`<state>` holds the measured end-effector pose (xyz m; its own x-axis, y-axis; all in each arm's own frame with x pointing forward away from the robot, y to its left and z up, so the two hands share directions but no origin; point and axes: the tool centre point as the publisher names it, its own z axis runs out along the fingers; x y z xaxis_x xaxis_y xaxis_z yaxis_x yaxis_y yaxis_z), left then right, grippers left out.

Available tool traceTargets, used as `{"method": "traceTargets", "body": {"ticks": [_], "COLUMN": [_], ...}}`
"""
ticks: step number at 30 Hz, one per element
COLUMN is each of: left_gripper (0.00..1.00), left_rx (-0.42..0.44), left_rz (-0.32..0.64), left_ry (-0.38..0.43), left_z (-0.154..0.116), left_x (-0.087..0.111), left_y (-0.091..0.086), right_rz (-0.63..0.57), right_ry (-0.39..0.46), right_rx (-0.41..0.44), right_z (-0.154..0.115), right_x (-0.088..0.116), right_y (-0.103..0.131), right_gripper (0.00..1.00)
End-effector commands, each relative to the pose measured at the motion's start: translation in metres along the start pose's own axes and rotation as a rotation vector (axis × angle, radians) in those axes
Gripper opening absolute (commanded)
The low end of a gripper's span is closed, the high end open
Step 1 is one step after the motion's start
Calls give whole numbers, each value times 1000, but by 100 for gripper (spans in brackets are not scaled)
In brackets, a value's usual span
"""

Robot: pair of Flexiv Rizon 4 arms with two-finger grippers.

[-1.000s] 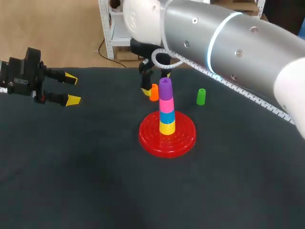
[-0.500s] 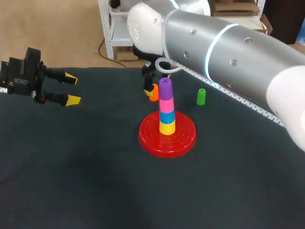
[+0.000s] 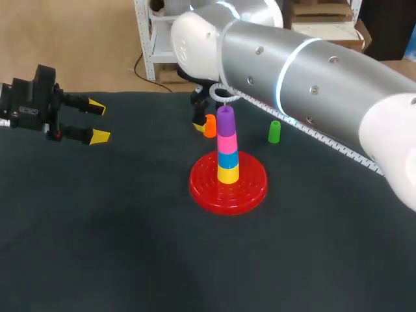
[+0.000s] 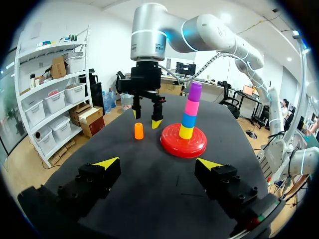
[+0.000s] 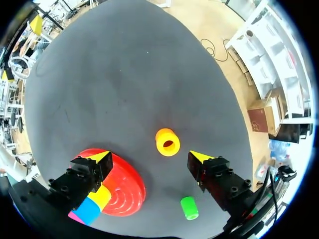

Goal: Pick up and stack the cylinders on the red base in this order: pink,purple,orange,green

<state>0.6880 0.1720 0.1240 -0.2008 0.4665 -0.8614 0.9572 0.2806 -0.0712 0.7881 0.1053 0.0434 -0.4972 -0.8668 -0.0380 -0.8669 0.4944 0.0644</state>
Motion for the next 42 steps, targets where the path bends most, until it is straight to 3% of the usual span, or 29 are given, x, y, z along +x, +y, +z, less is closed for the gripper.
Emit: {"method": "traceTargets", "body": {"ticks": [1, 29, 36, 42], "left_gripper": [100, 100, 100, 100], "left_rx": [-4, -4, -4, -4], "left_rz": [3, 3, 3, 3], "left_ry": [-5, -5, -5, -5], "left_z": [0, 0, 0, 0], "left_x": [2, 2, 2, 2], "left_y": [-1, -1, -1, -1], "right_rz": [-17, -17, 44, 56], "right_ry": [75, 75, 48, 30], "right_rx": [-11, -11, 45, 31], "right_z": [-3, -3, -5, 2], "right_x": [-13, -13, -21, -22], "right_y": [-7, -7, -11, -15], "right_gripper": [100, 100, 100, 100]}}
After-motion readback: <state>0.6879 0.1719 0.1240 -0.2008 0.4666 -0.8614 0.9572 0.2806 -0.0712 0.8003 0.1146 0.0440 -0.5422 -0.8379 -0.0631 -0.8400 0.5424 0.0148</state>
